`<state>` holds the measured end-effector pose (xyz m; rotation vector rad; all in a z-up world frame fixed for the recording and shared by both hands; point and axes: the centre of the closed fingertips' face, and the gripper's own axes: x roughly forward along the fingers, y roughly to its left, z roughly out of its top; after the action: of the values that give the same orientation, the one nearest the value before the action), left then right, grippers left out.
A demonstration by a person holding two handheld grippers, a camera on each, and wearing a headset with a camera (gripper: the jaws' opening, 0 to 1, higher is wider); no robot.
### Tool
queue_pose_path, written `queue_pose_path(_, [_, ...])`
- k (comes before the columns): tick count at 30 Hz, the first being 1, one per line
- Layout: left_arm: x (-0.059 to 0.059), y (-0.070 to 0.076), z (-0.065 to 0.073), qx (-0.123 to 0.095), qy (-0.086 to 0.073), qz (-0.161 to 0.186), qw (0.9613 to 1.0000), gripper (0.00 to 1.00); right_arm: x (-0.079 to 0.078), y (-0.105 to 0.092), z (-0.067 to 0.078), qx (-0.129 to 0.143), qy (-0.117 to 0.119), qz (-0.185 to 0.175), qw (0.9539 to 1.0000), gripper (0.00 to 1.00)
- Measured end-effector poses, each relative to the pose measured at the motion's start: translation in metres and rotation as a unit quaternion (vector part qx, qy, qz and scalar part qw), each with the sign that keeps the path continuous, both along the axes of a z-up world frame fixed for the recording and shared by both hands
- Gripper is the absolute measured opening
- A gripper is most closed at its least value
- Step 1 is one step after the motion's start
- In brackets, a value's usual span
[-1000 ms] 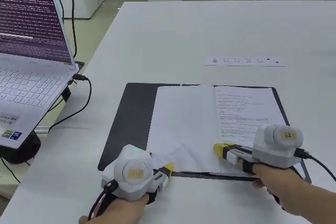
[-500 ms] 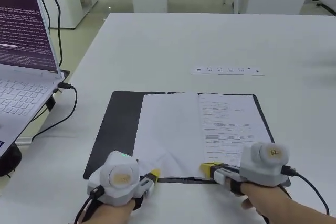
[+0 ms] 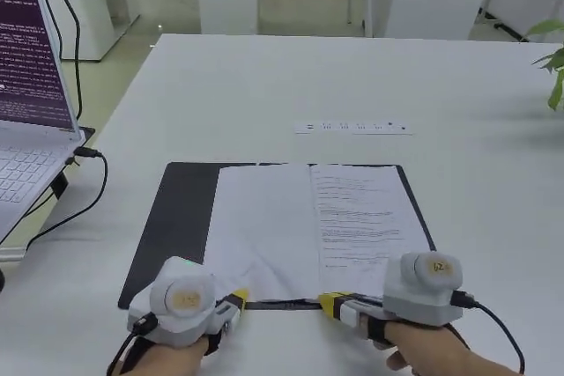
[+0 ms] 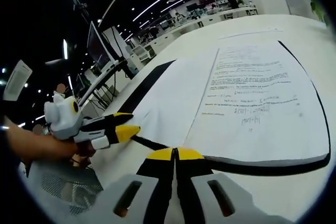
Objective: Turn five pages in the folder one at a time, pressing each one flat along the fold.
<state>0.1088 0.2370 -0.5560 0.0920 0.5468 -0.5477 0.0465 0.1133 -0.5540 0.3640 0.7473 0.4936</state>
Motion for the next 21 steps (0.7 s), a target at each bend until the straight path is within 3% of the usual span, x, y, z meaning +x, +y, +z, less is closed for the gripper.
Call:
queue_pose_path(3, [0.001, 0.0, 0.0, 0.0, -0.002, 0.0, 1.0, 0.37, -0.007, 0.003, 0.002, -0.003, -0.007, 0.006, 0.9999, 0.0])
queue_pose_path(10, [0.0, 0.0, 0.0, 0.004, 0.0, -0.003, 1.0, 0.37, -0.017, 0.004, 0.021, 0.027, -0.021, -0.019, 0.9992, 0.0])
queue_pose_path(15, [0.0, 0.0, 0.001, 0.009, 0.008, -0.003, 0.9999, 0.37, -0.021, -0.001, 0.038, 0.049, -0.011, -0.067, 0.9965, 0.0])
queue_pose_path(16, [0.001, 0.0, 0.001, 0.009, 0.01, -0.003, 0.9999, 0.37, -0.02, -0.003, 0.045, 0.06, -0.022, -0.088, 0.994, 0.0])
queue_pose_path(17, [0.001, -0.001, 0.002, 0.009, 0.017, -0.006, 0.9998, 0.38, -0.022, -0.005, 0.048, 0.068, -0.02, -0.101, 0.9924, 0.0])
queue_pose_path(19, [-0.002, -0.008, 0.003, -0.015, 0.046, -0.01, 0.9988, 0.43, -0.024, -0.012, 0.053, 0.075, -0.02, -0.133, 0.988, 0.0])
queue_pose_path(21, [-0.005, -0.009, 0.006, -0.021, 0.073, -0.005, 0.9971, 0.49, -0.027, -0.014, 0.057, 0.081, -0.023, -0.137, 0.9869, 0.0])
